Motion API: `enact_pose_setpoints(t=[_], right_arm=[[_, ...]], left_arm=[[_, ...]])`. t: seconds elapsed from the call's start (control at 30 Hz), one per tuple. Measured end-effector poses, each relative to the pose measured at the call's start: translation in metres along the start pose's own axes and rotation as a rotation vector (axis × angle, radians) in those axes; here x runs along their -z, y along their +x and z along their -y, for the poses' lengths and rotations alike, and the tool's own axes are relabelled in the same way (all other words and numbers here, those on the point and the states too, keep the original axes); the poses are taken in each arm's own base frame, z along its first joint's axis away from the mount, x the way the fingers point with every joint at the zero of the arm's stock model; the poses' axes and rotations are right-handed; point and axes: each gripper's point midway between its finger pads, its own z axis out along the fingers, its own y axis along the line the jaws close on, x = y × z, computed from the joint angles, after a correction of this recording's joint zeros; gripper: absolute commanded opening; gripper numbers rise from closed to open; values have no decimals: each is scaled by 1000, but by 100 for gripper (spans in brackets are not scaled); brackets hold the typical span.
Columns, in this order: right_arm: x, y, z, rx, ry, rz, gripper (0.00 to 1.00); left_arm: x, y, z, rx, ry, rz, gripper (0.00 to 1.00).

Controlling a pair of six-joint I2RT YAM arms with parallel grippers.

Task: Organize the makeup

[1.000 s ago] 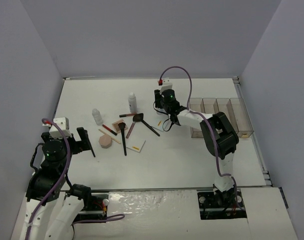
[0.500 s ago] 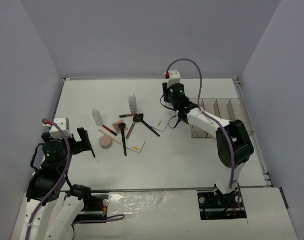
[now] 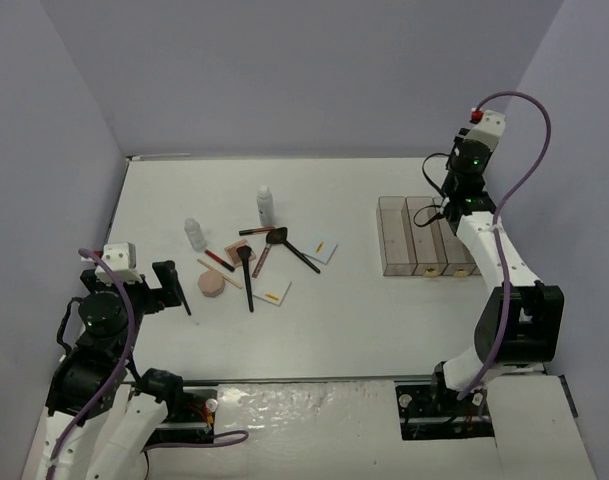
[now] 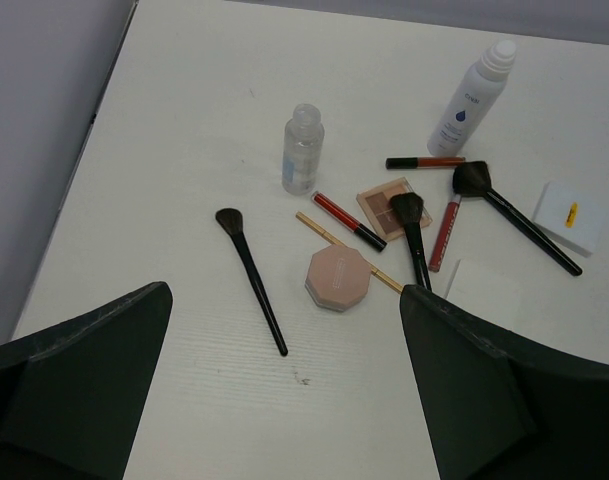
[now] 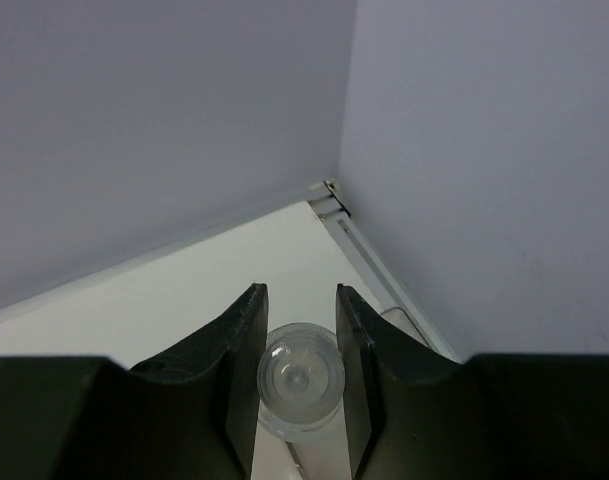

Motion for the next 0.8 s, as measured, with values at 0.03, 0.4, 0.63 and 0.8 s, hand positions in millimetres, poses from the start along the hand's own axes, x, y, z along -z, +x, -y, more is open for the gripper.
enact_pose_setpoints(t=[0.03, 0.4, 0.63, 0.8], right_arm=[[-6, 8, 10, 1, 22, -19, 0], [-56, 91, 77, 3, 147, -209, 0], [-75, 134, 76, -24, 126, -272, 0], [-87, 159, 79, -33, 124, -291, 0]], left_arm=[[1, 0, 0, 0, 1, 5, 97], [9, -4, 2, 1, 27, 40, 97], [9, -4, 2, -3, 26, 41, 97], [6, -3, 2, -10, 20, 30, 97]])
